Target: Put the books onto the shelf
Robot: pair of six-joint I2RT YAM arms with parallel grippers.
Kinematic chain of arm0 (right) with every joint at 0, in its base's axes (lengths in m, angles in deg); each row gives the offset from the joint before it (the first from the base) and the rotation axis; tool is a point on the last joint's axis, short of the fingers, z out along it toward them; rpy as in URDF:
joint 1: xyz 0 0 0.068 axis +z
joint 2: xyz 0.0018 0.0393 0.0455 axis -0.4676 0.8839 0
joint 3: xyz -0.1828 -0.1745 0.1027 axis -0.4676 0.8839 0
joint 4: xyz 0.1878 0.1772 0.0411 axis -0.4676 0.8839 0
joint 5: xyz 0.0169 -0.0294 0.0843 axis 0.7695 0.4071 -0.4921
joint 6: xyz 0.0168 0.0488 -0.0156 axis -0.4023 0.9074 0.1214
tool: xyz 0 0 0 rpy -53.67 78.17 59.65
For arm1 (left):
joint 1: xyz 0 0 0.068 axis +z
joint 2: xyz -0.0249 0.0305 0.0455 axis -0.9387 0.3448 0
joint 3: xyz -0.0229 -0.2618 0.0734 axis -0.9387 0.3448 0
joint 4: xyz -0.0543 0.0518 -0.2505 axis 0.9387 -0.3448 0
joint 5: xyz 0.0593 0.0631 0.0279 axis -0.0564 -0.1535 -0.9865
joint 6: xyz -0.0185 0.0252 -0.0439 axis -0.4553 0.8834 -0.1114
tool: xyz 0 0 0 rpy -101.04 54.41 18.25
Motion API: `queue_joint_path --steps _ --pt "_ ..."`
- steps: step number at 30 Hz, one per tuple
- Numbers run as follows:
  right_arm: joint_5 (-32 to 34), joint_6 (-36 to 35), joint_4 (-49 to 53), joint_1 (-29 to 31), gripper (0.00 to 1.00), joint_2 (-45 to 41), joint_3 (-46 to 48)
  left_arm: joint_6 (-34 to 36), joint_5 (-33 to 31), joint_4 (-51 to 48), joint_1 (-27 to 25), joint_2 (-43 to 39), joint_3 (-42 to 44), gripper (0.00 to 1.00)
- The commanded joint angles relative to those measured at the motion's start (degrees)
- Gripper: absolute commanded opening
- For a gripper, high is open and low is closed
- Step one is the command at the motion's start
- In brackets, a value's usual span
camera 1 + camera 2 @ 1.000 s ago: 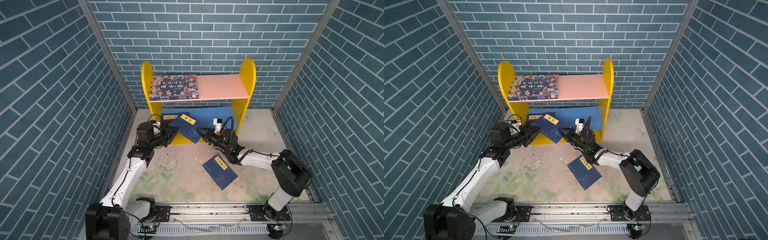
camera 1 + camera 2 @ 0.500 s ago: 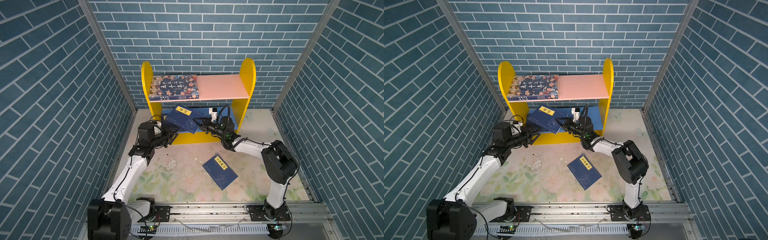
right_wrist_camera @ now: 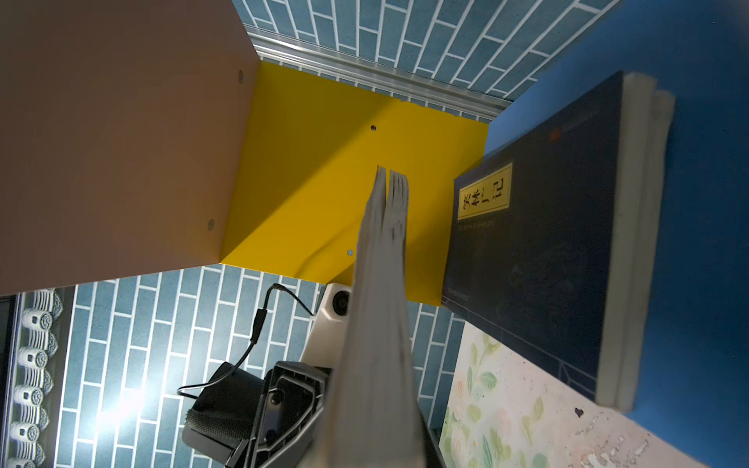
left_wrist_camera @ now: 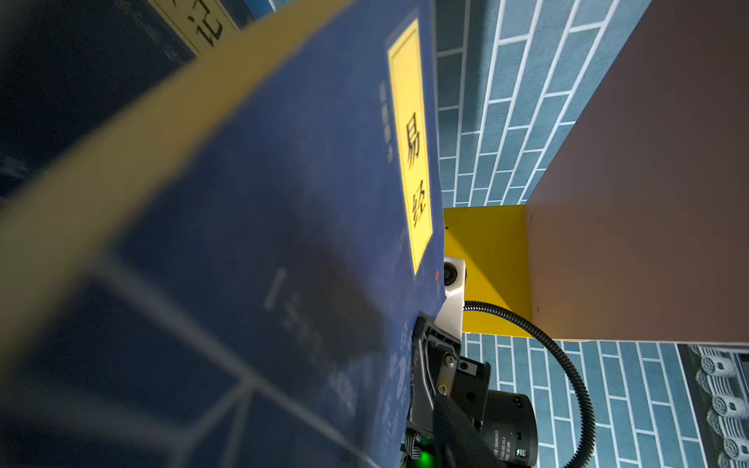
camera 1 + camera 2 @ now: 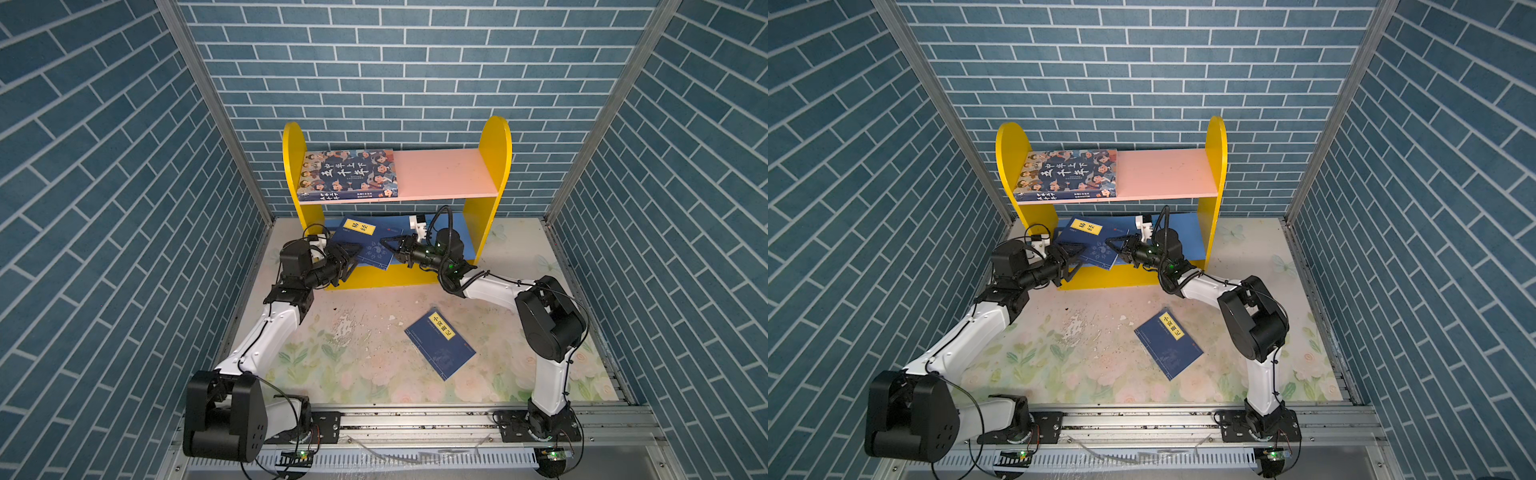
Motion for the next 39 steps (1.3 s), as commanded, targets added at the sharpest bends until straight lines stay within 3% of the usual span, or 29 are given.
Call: queue_joint_path --steps 1,6,10,17,19,26,39 --pt "-2.8 2.8 -3.2 0.0 0.01 0.2 -2.2 -1.7 0.8 4.8 0.1 0.9 -0.2 0.51" --pt "-4.0 4.4 -3.8 0.0 0.03 1.8 -4.3 -3.6 0.4 6.2 -0.3 2.9 -1.2 0.37" --pt "-4.8 5.2 -3.8 0.0 0.03 2.6 -5.5 -6.7 0.4 8.8 -0.3 4.7 -0.6 0.38" --pt "-4.8 5.8 -3.8 0.0 0.03 2.2 -4.4 -7.5 -0.9 6.2 -0.3 3.9 -1.4 0.24" --pt "-4.3 5.7 -4.6 0.0 0.03 1.5 -3.0 -7.9 -1.1 5.3 -0.2 3.1 -1.3 0.27" --pt "-2.1 5.3 -5.6 0.0 0.03 -1.2 0.7 -7.9 -0.4 1.6 -0.2 -0.4 0.5 0.53" --pt "-0.3 6.0 -7.8 -0.6 0.03 -4.2 2.8 -1.4 -1.3 -6.3 0.0 -2.9 0.7 0.61"
